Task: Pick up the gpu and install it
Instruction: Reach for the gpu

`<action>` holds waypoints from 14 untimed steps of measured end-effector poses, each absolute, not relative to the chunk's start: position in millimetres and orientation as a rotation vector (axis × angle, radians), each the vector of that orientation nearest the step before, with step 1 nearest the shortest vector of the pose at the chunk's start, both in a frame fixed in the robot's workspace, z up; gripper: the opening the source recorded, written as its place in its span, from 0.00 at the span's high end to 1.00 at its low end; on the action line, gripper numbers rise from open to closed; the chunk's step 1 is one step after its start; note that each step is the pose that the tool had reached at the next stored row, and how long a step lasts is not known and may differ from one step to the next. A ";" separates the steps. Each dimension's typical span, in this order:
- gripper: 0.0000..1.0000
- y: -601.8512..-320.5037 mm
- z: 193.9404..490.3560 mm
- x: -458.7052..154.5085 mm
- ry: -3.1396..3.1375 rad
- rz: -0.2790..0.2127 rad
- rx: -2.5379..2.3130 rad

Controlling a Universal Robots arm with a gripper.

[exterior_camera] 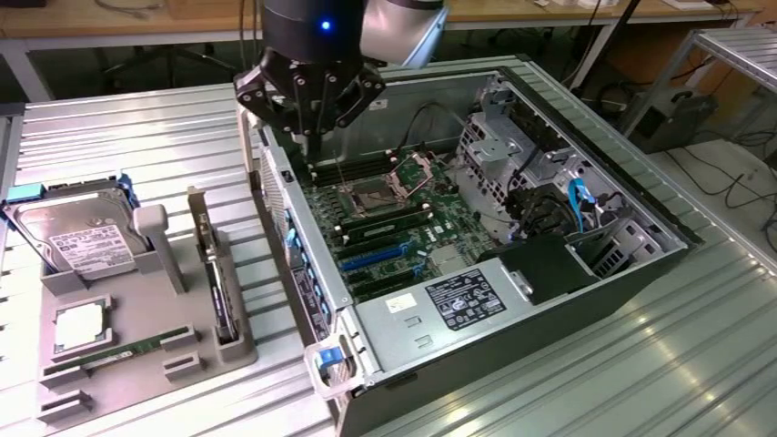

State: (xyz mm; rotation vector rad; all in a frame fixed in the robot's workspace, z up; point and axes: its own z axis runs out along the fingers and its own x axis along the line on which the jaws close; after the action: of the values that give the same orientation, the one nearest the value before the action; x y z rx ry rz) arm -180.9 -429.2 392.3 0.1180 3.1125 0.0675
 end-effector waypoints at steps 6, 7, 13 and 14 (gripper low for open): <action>0.89 -435.3 389.5 -205.8 3.112 0.067 0.118; 0.89 -436.2 388.7 -210.1 3.112 0.067 0.118; 0.89 -441.2 383.2 -235.9 3.113 0.067 0.118; 0.89 -442.1 381.7 -240.4 3.112 0.067 0.118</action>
State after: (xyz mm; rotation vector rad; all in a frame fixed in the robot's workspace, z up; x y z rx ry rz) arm -240.4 -442.1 381.7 0.1177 3.1124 0.0674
